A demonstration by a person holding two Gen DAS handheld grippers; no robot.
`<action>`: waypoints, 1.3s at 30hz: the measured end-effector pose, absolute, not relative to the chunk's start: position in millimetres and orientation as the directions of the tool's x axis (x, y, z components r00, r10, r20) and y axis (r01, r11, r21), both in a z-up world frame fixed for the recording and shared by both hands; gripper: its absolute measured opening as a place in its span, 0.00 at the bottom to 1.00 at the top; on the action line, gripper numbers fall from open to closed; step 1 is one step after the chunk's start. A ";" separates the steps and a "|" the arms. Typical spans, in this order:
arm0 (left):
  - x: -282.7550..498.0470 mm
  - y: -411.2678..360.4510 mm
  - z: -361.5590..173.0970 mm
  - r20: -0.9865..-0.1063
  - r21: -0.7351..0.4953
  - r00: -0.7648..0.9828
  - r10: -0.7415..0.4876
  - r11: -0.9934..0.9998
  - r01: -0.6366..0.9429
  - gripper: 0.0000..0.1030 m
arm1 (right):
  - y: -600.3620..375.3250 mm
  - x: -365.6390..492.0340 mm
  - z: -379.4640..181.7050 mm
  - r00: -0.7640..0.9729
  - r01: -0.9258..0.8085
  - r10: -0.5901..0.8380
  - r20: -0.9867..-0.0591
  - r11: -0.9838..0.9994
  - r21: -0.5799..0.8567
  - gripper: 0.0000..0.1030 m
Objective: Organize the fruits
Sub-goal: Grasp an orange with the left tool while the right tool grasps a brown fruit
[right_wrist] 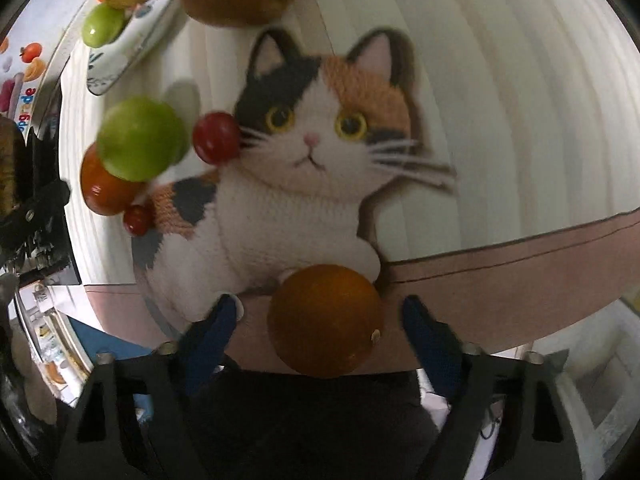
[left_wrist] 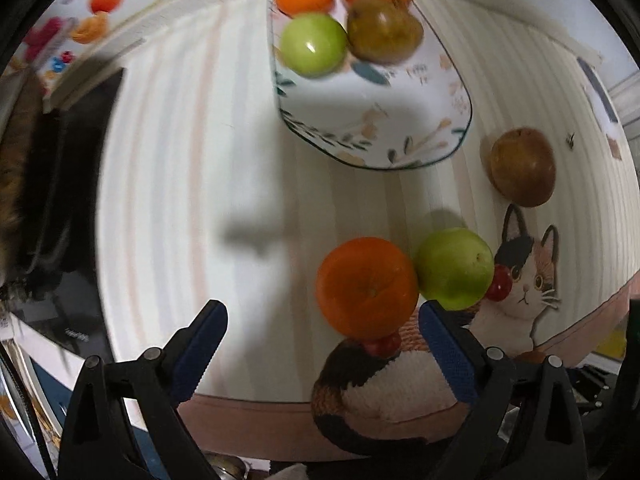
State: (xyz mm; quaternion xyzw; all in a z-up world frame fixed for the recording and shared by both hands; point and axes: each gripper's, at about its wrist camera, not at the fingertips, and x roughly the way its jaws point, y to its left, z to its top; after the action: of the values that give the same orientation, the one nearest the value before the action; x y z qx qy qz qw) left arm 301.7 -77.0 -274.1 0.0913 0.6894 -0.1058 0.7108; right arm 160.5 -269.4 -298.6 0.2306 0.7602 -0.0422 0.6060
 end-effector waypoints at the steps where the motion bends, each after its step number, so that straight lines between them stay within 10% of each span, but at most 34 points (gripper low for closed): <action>1: 304.0 -79.8 -279.4 -0.999 -0.030 0.008 -0.033 0.958 0.284 0.95 | -268.2 161.2 -299.6 -0.161 0.393 0.292 -0.943 0.895 0.210 0.60; 5: 311.5 -83.4 -287.8 -0.998 -0.054 0.015 -0.061 0.956 0.288 0.91 | -263.0 166.9 -293.2 -0.137 0.353 0.263 -0.955 0.914 0.201 0.58; 9: 315.7 -83.1 -285.1 -0.994 -0.104 0.014 -0.113 0.953 0.283 0.63 | -259.4 181.8 -285.7 -0.098 0.331 0.249 -0.964 0.921 0.204 0.57; 39: 299.4 -37.5 -293.7 -0.993 -0.118 -0.031 -0.114 0.942 0.314 0.62 | -210.4 234.5 -279.7 -0.075 0.212 0.220 -0.973 0.957 0.200 0.57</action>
State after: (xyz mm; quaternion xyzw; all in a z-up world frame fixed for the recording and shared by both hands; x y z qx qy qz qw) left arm 299.4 -37.5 -293.7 0.0713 0.7010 -0.1547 0.6925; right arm 234.5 -210.4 -279.7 0.1471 0.7333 0.0032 0.6638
